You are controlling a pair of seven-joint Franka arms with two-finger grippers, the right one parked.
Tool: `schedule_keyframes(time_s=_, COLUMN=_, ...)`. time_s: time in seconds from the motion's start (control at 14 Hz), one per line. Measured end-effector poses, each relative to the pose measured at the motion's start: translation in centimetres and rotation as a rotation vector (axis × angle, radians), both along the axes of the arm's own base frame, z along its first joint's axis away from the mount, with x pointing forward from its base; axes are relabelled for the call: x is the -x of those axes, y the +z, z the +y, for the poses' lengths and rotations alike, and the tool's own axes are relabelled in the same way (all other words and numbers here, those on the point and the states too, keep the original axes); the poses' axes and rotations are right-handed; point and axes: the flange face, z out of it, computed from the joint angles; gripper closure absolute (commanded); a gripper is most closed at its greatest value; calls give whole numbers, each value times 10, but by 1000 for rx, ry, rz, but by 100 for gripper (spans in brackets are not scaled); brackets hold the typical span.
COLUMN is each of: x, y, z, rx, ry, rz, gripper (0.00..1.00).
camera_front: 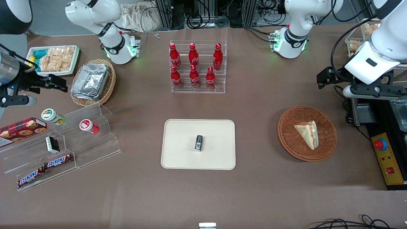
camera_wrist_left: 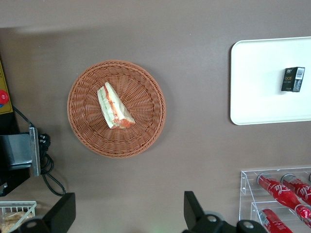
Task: Place sandwich from basket to tray
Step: 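Lower the open left gripper over the wrapped sandwich in the wicker basket, then close the left gripper on the sandwich's wrapped edge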
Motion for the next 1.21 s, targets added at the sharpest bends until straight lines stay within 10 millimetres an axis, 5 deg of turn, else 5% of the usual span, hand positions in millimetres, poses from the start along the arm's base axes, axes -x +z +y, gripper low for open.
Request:
schedule_keyframes(time_s=0.29, x=0, y=-4, z=1, rx=-8, ry=39, rz=22, gripper=0)
schedule_keyframes(time_s=0.43, x=-6, y=-26, z=5, rx=-39, ry=160, rz=63, gripper=0)
schedule_keyframes(time_s=0.57, x=-21, y=-76, z=10, rx=-72, ry=310, rz=118, gripper=0)
schedule_keyframes(time_s=0.71, x=-36, y=-147, z=20, rx=-75, ry=398, rz=115, gripper=0)
schedule_keyframes(time_s=0.93, x=-33, y=-246, z=33, rx=-66, ry=515, rz=85, gripper=0)
schedule_keyframes(time_s=1.21, x=-29, y=-325, z=51, rx=-84, ry=571, rz=64, gripper=0)
